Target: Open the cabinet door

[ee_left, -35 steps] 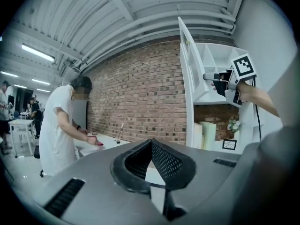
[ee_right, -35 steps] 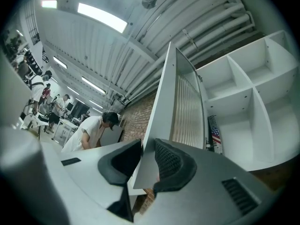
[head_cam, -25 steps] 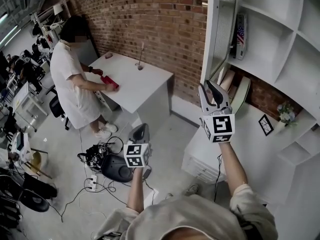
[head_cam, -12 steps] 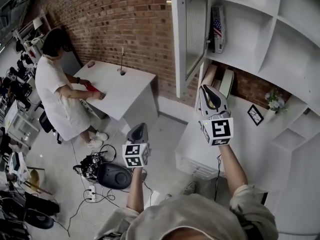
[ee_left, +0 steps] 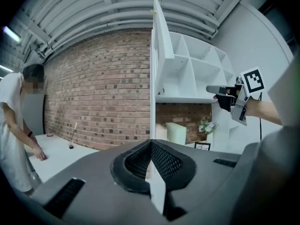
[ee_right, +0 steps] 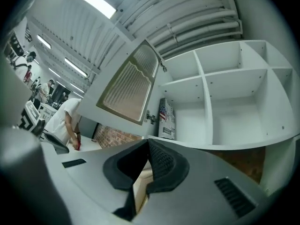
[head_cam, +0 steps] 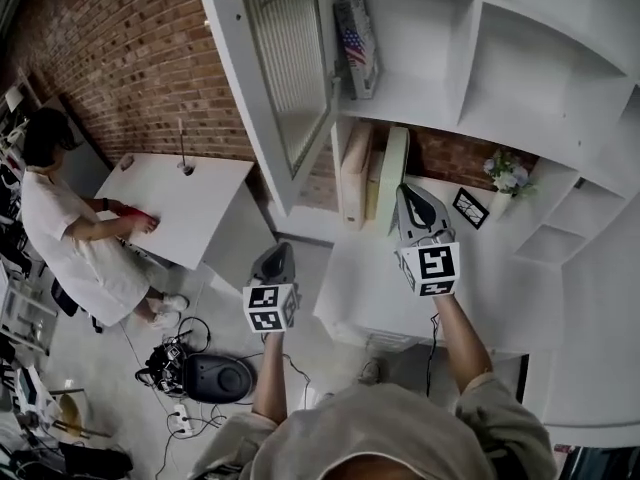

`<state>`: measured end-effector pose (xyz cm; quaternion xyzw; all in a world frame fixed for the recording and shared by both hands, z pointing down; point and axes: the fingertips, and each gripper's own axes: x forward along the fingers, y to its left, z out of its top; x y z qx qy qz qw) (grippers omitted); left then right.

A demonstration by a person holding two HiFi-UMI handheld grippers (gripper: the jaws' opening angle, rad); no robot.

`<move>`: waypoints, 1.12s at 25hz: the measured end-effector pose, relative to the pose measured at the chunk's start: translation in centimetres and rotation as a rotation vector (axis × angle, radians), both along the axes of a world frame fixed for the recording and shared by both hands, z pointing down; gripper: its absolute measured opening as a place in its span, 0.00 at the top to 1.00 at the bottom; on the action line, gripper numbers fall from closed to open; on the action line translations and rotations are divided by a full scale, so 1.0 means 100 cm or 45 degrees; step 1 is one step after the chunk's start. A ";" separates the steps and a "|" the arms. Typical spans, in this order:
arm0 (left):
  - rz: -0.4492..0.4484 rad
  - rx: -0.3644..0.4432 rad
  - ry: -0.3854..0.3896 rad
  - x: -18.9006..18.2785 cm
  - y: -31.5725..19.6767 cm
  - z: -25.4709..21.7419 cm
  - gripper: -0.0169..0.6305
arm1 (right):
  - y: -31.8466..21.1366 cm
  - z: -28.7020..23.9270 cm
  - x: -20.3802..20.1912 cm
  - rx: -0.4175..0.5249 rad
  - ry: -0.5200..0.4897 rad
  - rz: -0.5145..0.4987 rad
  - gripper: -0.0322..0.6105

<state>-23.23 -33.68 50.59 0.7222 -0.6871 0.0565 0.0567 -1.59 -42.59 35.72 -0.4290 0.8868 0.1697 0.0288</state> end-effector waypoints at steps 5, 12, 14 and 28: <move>0.107 0.004 -0.010 0.042 -0.042 -0.003 0.93 | -0.021 0.022 0.050 -0.045 0.016 0.108 0.93; 0.189 -0.001 -0.029 0.084 -0.074 -0.003 0.93 | -0.037 0.056 0.102 -0.124 0.029 0.196 0.93; 0.208 -0.005 -0.033 0.091 -0.082 0.000 0.93 | -0.040 0.066 0.112 -0.145 0.031 0.222 0.93; 0.386 -0.049 -0.019 0.117 -0.124 0.017 0.93 | -0.034 0.128 0.151 -0.309 0.041 0.412 0.93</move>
